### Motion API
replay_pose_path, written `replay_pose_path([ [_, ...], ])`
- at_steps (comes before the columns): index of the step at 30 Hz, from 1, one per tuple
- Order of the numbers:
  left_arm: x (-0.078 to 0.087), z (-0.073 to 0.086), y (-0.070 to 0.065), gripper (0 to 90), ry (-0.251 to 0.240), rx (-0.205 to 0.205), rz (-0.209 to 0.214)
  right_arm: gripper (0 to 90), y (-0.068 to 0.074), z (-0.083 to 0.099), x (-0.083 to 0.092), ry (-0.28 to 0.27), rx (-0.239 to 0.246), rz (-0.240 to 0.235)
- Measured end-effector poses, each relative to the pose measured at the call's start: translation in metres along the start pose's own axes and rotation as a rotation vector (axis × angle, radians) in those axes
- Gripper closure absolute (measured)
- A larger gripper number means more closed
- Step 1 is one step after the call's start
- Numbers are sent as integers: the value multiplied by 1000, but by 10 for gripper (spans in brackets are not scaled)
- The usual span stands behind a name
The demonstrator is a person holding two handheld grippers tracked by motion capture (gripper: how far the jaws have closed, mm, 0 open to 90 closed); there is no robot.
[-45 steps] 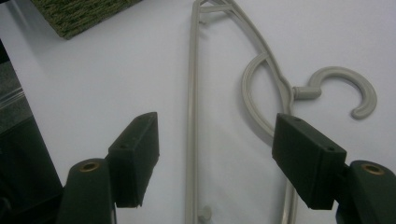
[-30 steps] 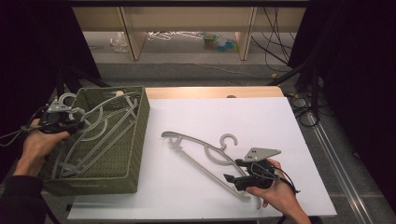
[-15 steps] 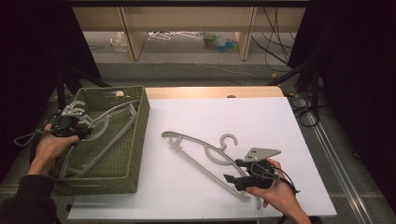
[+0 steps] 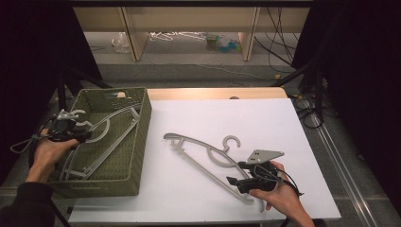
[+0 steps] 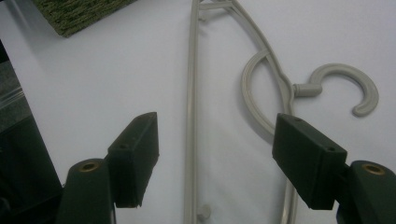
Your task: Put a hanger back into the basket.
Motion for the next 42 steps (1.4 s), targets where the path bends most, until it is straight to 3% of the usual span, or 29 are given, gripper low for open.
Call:
replay_pose_path([
  [2,11,-5,-5,628,-52,6,9,324,0,0,0,1,0,1],
  [5,22,-8,-10,565,-84,-9,-2,321,-1,1,-1,7,-11,3],
  [8,52,-18,-30,510,-202,6,34,308,-1,2,-2,7,-22,3],
  [10,63,-21,-43,457,-246,29,51,296,-3,2,-4,-3,-19,10],
  [14,77,-26,-77,367,-350,70,160,285,-4,4,-5,-6,-35,6],
  [16,80,-27,-93,336,-378,85,205,277,-7,4,-6,-15,-41,11],
  [20,85,-30,-125,286,-423,70,296,263,-11,7,-6,-21,-49,21],
  [22,84,-31,-140,263,-447,66,322,260,-12,8,-4,-24,-64,24],
  [27,79,-31,-177,182,-454,23,366,257,-14,9,-4,-27,-67,35],
  [29,77,-31,-194,164,-471,-11,407,257,-14,9,-5,-32,-62,35],
  [31,76,-31,-207,164,-481,-48,413,257,-12,9,-5,-29,-56,28],
  [33,75,-27,-223,162,-475,-46,440,257,-11,9,-6,-27,-59,20],
  [35,74,-20,-239,161,-454,-16,479,257,-12,9,-7,-27,-54,26],
  [38,65,-10,-255,161,-449,-83,492,257,-12,9,-7,-22,-60,29],
  [40,58,0,-264,161,-413,-35,525,257,-13,9,-7,-26,-55,29],
  [42,54,5,-269,162,-401,-58,531,257,-12,9,-6,-21,-61,30],
])
Point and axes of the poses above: each handheld gripper's, and its own axes: x roughly backward along the jaws, z roughly out of its underside, y roughly to its left, the point moved 6 cm from there along -x, roughly forward along the jaws, and after that the axes turned 2 degrees about -y, right-handed, at the moved point
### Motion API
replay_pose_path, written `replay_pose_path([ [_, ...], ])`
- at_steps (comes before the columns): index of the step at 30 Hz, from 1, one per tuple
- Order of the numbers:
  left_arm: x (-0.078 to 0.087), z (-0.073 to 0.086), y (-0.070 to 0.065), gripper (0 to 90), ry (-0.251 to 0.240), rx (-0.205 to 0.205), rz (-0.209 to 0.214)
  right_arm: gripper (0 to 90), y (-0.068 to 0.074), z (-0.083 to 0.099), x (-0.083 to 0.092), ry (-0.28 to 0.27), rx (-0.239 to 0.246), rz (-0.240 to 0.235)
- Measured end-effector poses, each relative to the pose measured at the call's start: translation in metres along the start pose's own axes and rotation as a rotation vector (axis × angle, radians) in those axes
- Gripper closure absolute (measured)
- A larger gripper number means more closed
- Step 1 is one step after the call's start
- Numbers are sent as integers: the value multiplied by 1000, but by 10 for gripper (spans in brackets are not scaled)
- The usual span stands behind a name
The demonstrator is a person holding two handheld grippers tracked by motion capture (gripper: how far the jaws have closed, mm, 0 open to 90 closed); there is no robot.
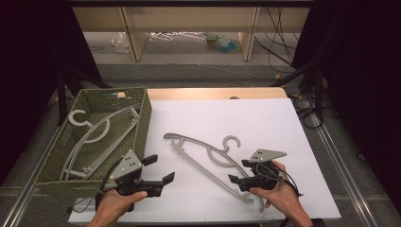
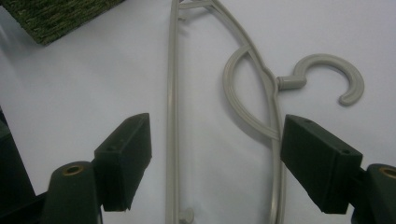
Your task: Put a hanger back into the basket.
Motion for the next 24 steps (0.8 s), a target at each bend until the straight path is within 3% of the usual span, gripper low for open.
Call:
replay_pose_path([
  [4,-2,3,-2,162,-21,-1,-5,257,-2,2,-2,-1,2,7],
  [8,-4,9,-6,162,-8,-11,2,258,-3,4,-4,22,-8,3],
  [12,-4,13,-10,162,-7,-18,12,258,-10,9,-7,54,-9,28],
  [13,-4,14,-10,162,-4,-22,10,258,-13,10,-10,39,-9,52],
  [15,-4,16,-10,162,2,-17,6,258,-17,13,-12,80,-38,59],
  [17,-5,17,-12,162,6,-20,14,258,-24,16,-16,120,-27,71],
  [19,-7,18,-13,162,6,-19,24,267,-28,17,-20,134,-44,77],
  [20,-7,19,-12,162,16,-42,23,268,-30,18,-22,147,-43,80],
  [22,-8,20,-13,162,18,-25,23,281,-33,20,-25,178,-30,79],
  [24,-8,20,-13,162,23,-25,19,288,-32,20,-26,189,-57,80],
])
Point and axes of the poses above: each handheld gripper's, and its own axes: x roughly backward along the jaws, z roughly out of its underside, y roughly to its left, the point moved 6 cm from there along -x, roughly forward along the jaws, and after that the axes turned 2 degrees about -y, right-handed, at the moved point
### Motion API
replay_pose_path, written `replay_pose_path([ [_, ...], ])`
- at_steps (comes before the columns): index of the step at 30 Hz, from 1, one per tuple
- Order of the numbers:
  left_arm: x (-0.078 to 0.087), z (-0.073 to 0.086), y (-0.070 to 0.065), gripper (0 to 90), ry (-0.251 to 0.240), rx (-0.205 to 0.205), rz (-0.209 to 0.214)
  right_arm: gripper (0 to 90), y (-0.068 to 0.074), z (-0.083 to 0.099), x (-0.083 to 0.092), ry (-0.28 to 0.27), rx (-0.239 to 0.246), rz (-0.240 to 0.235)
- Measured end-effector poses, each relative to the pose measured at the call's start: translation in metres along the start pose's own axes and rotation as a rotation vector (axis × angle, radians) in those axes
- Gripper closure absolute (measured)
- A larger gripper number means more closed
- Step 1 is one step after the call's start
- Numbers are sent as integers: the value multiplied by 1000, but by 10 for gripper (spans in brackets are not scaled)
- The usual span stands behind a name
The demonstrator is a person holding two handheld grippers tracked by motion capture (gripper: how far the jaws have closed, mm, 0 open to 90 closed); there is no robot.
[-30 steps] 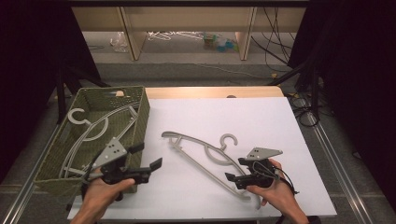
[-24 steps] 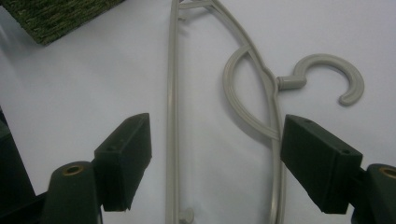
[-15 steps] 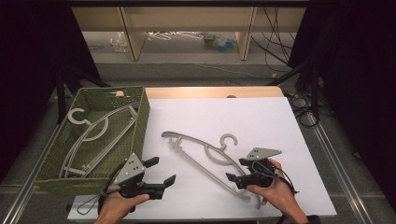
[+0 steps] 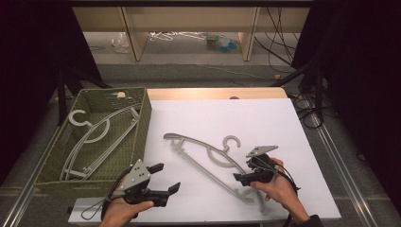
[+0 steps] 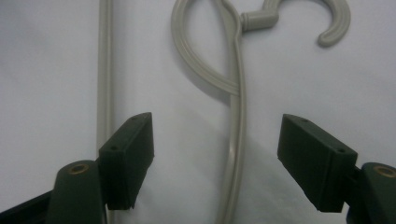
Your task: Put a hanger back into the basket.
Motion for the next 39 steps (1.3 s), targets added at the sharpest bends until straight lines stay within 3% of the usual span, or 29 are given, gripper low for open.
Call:
replay_pose_path([
  [4,0,1,-1,162,3,-4,5,336,-5,0,-8,33,10,10],
  [5,-1,1,-1,162,5,-3,6,367,-7,0,-12,70,4,8],
  [10,0,1,-2,164,6,-2,13,486,-11,-5,-18,118,-18,-16],
  [16,0,2,-1,166,10,-3,12,623,-12,-11,-23,176,30,6],
  [18,0,1,-1,168,3,-1,16,668,-12,-13,-24,205,78,28],
  [24,0,1,0,170,6,3,14,750,-11,-16,-25,251,104,46],
  [26,-1,2,0,171,9,2,13,772,-11,-17,-26,248,109,41],
  [31,-1,2,1,174,13,1,8,771,-13,-19,-27,265,54,35],
  [39,-3,3,1,176,19,-5,9,791,-13,-19,-28,274,96,40],
])
Point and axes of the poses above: each handheld gripper's, and its own axes: x roughly backward along the jaws, z roughly out of its underside, y roughly to its left, the point moved 6 cm from there along -x, roughly forward along the jaws, and after that the axes turned 2 degrees about -y, right-handed, at the moved point
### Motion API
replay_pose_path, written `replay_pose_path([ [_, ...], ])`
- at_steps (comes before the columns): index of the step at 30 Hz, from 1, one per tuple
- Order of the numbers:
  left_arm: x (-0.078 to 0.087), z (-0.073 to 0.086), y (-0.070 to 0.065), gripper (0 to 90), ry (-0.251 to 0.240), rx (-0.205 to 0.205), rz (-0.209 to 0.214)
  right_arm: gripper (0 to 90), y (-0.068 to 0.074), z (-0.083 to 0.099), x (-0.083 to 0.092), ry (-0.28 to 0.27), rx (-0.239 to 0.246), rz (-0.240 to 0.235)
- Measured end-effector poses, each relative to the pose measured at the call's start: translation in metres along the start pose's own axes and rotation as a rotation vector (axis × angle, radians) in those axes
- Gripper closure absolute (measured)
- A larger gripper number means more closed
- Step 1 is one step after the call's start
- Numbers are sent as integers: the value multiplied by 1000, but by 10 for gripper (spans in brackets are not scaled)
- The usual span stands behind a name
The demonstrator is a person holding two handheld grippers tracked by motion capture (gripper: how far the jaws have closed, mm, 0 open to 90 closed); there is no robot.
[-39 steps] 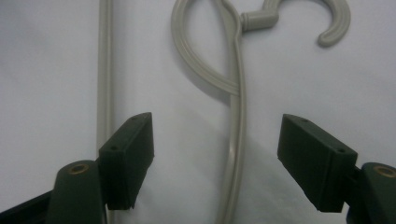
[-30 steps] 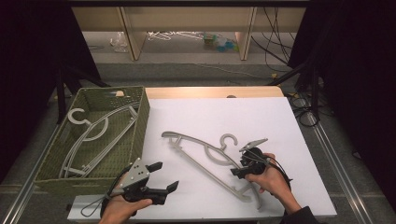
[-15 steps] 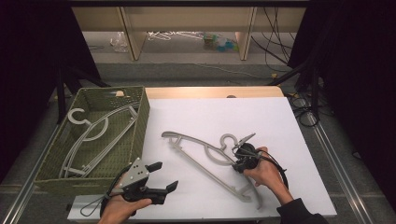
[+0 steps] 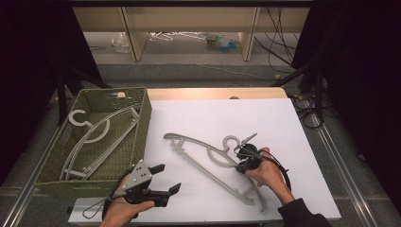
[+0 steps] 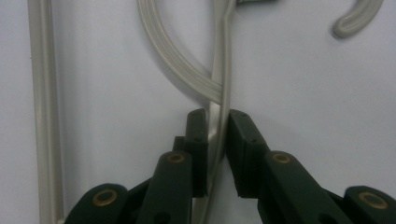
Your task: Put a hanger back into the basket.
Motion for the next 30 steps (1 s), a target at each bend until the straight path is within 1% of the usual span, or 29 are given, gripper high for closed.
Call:
replay_pose_path([
  [3,-1,-1,1,184,-1,2,2,804,0,0,1,-2,4,-3],
  [4,-2,0,1,184,0,1,6,817,-1,0,2,-9,33,1],
  [5,-2,0,2,184,10,-7,-4,818,-1,0,3,1,50,7],
  [6,-3,-1,2,185,9,-4,-1,818,-1,0,3,2,59,3],
  [8,-6,-3,4,192,6,-2,-7,817,-2,0,6,-6,92,14],
  [10,-9,-5,5,197,4,-2,-5,818,-2,0,9,-10,125,13],
  [11,-11,-6,5,197,13,-8,-10,818,-2,0,9,-10,125,13],
  [12,-16,-8,6,199,18,-13,-7,818,0,1,13,-8,152,10],
  [13,-16,-8,6,201,18,-13,-7,818,0,1,13,-8,152,10],
  [14,-24,-11,8,203,31,-34,2,818,1,1,17,-5,188,21],
  [15,-24,-11,8,205,31,-34,2,819,2,1,20,-10,206,25],
  [16,-33,-15,9,208,50,-39,-6,818,3,0,23,-18,215,29],
  [17,-33,-15,9,208,50,-39,-6,818,4,-1,27,-27,228,28],
  [19,-44,-19,9,217,75,-40,-2,818,7,-2,33,-36,258,46],
  [20,-50,-22,10,217,77,-50,-5,818,7,-2,33,-36,258,46],
  [21,-63,-28,12,223,93,-73,-9,818,11,-2,38,-42,286,56],
  [22,-67,-30,13,224,108,-87,-9,817,12,-2,40,-47,299,58],
  [23,-73,-31,13,225,117,-84,6,817,14,-2,42,-48,305,60],
  [24,-81,-32,14,223,133,-75,10,818,15,-2,44,-55,320,62],
  [25,-86,-33,15,228,140,-80,5,818,18,-2,46,-52,335,65],
  [26,-89,-33,17,248,153,-102,-5,818,20,-2,47,-52,356,75],
  [27,-94,-33,18,268,167,-114,-29,818,21,-2,49,-51,365,79],
  [28,-98,-32,18,278,177,-139,-38,818,23,-3,50,-47,377,82],
  [29,-102,-30,18,274,196,-152,-38,818,25,-3,51,-50,390,84],
  [30,-106,-29,17,269,213,-152,-24,817,27,-4,52,-53,393,86],
])
Point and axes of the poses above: each handheld gripper's, and its own axes: x roughly backward along the jaws, z roughly out of its underside, y roughly to its left, the point moved 6 cm from there along -x, roughly forward along the jaws, and after that the axes turned 2 degrees about -y, right-handed, at the moved point
